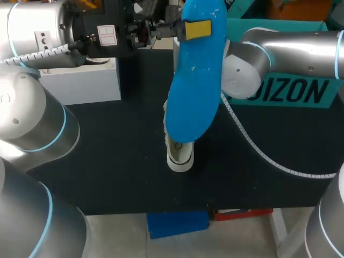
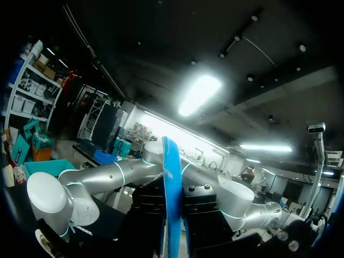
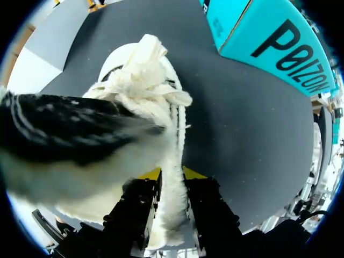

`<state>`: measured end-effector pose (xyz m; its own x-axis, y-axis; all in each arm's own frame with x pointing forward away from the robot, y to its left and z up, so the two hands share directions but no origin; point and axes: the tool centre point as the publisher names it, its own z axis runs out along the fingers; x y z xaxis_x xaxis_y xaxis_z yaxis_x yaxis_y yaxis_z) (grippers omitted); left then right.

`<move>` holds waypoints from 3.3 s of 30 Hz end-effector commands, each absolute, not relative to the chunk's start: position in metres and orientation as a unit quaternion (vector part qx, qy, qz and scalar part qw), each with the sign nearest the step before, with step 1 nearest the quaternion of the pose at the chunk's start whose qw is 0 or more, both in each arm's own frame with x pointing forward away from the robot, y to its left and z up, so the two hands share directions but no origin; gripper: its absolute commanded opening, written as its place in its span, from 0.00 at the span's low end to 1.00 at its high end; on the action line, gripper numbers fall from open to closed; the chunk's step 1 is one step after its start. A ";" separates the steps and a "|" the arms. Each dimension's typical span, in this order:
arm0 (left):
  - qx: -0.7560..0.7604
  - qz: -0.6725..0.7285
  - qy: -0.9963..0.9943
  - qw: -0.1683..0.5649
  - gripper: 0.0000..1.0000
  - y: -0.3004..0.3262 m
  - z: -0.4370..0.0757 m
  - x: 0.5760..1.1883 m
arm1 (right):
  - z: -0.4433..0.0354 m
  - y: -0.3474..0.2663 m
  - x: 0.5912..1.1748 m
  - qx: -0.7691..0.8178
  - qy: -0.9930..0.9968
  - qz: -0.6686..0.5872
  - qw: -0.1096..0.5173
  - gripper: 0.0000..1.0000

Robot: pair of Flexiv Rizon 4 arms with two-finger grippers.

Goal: Take the shoe out of the shoebox, open the shoe tongue, remove and reinsert the insole, then place the shoe into the shoebox

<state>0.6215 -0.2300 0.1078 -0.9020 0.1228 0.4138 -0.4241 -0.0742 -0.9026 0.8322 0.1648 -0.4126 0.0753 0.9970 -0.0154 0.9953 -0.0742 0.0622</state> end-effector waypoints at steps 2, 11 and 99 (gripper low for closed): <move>0.117 0.723 -0.654 0.188 0.00 -0.231 0.108 0.621 | -0.399 0.157 0.827 0.739 0.672 0.035 0.024 1.00; 0.117 0.723 -0.654 0.188 0.00 -0.231 0.108 0.621 | -0.352 0.156 0.817 0.725 0.663 0.160 -0.098 1.00; -0.067 0.709 -0.702 0.034 0.00 -0.253 -0.007 0.638 | -0.228 0.137 0.793 0.556 0.503 0.547 -0.372 1.00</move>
